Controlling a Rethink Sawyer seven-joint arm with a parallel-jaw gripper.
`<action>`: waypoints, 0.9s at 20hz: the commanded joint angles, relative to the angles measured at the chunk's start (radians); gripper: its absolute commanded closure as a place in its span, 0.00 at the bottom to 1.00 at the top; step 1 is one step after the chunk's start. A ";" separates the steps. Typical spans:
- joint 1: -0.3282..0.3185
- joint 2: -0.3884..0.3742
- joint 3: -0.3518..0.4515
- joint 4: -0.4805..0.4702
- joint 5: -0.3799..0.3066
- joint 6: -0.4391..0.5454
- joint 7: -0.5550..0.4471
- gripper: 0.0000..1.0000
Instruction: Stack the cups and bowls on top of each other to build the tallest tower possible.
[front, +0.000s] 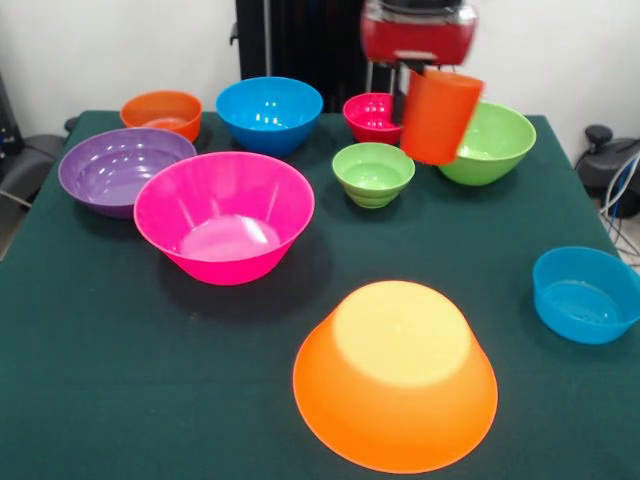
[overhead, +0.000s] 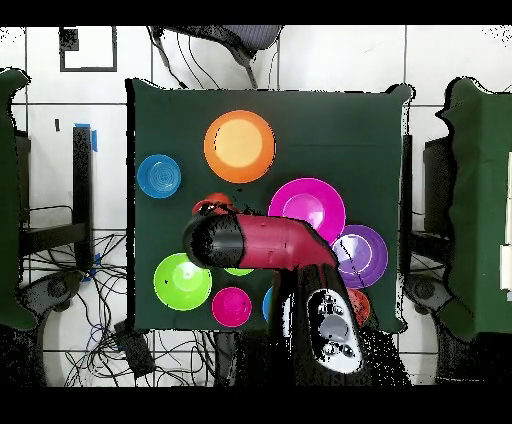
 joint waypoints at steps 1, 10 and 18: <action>-0.169 -0.073 0.190 -0.019 -0.106 0.121 -0.297 1.00; -0.273 0.001 0.203 -0.247 -0.170 0.229 -0.238 1.00; -0.240 -0.029 0.152 -0.066 -0.264 0.109 -0.115 1.00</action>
